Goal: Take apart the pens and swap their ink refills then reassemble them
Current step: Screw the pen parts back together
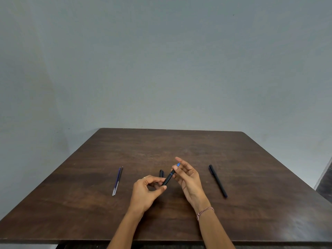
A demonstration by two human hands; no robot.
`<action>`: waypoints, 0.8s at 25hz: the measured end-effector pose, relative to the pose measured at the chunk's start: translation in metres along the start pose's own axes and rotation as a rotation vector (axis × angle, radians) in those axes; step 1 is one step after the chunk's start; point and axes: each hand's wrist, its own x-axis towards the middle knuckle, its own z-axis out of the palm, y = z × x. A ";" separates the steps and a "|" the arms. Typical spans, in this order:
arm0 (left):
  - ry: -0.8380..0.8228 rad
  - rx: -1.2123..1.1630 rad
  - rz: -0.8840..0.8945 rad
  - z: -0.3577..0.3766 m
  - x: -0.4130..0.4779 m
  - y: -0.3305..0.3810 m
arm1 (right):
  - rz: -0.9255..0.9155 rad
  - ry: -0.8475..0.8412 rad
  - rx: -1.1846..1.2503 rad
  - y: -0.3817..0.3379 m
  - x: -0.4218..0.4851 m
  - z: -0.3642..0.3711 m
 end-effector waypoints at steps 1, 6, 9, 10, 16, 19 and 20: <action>0.005 -0.003 -0.002 0.000 0.000 0.000 | 0.009 -0.007 0.039 0.000 0.000 0.000; 0.000 -0.002 -0.011 -0.001 0.000 0.000 | 0.034 -0.025 0.066 0.000 0.000 -0.003; -0.003 -0.003 -0.014 0.000 0.001 -0.001 | 0.023 -0.003 0.023 0.000 0.000 -0.001; -0.007 -0.002 -0.012 0.000 0.001 0.000 | 0.021 0.007 0.009 0.000 0.000 0.000; 0.008 -0.007 -0.010 0.000 0.001 -0.002 | 0.051 -0.006 0.049 0.001 0.001 -0.001; 0.005 -0.007 -0.009 0.000 0.001 -0.003 | 0.064 -0.020 0.044 0.000 0.000 -0.001; 0.004 -0.009 -0.011 0.000 0.001 -0.003 | 0.064 -0.008 0.040 0.001 0.000 0.000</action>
